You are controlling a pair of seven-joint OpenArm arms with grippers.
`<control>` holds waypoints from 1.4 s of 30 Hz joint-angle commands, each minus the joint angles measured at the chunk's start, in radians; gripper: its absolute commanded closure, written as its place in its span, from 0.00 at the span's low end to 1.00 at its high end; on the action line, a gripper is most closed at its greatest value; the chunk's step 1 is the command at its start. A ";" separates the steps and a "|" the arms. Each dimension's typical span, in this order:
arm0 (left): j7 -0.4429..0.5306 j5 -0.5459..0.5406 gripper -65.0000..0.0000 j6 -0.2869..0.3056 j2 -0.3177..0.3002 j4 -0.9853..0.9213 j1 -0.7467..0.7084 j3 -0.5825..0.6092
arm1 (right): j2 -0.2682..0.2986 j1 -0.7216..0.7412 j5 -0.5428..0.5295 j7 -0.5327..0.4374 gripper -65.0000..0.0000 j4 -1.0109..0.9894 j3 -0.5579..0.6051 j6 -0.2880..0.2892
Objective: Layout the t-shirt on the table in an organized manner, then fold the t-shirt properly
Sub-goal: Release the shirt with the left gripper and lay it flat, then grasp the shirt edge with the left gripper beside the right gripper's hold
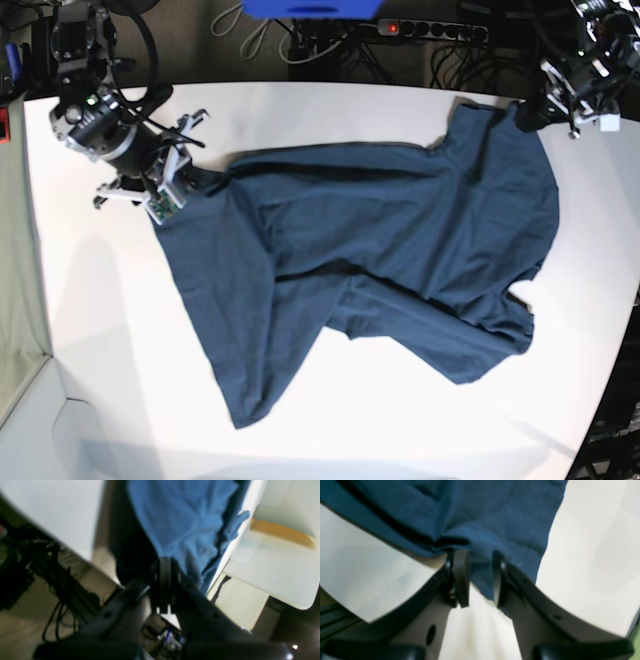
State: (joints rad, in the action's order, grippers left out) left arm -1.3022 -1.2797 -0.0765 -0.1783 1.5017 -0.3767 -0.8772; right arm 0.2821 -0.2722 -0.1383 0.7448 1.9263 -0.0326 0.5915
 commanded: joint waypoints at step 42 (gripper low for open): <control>-0.024 -0.204 1.00 -0.009 -0.019 0.029 0.152 -0.159 | 0.010 0.061 -0.010 -0.024 0.74 0.051 -0.115 0.009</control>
State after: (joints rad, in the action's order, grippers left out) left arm -1.3231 -1.3853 -0.0563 -0.1818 1.5181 -0.2234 -1.0286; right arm 0.2825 -0.2272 -0.1379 0.7486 1.9568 -0.1398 0.5945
